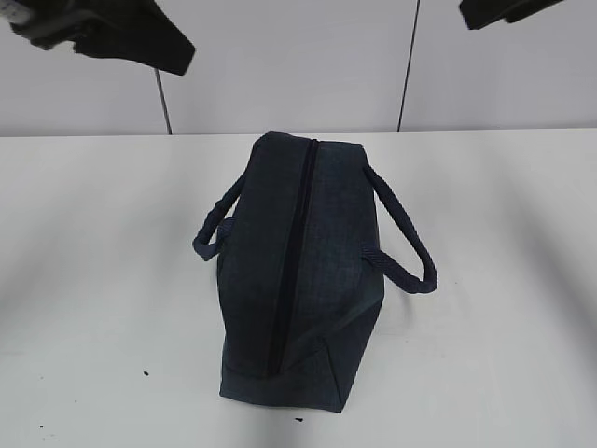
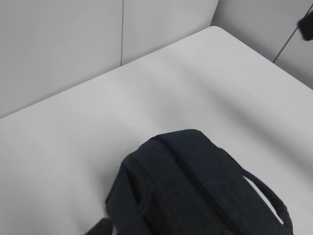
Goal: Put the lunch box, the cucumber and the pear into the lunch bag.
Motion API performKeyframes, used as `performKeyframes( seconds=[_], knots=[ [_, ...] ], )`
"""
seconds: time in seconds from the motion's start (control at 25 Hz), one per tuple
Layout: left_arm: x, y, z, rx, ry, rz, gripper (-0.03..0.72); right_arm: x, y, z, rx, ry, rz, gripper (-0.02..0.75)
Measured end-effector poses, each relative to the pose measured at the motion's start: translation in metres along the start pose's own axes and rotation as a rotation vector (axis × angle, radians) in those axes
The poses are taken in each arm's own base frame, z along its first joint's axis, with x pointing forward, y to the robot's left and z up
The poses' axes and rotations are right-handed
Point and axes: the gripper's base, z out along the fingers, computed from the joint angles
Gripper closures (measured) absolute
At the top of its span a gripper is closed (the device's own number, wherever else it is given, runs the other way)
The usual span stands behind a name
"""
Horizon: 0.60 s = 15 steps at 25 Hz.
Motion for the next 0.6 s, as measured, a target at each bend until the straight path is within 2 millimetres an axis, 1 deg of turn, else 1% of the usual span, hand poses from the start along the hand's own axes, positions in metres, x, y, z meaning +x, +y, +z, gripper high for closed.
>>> performKeyframes(
  seconds=[0.2, 0.4, 0.6],
  knots=[
    [0.005, -0.007, -0.037, -0.089, 0.017, -0.024, 0.294, 0.011, 0.013, -0.041, 0.094, 0.03, 0.056, 0.309],
    [0.011, -0.017, -0.078, -0.179, -0.013, -0.035, 0.294, 0.019, 0.024, -0.079, 0.205, -0.015, 0.099, 0.309],
    [0.025, -0.025, -0.118, -0.285, -0.009, -0.039, 0.294, 0.028, 0.037, -0.113, 0.28, -0.084, 0.146, 0.309]
  ],
)
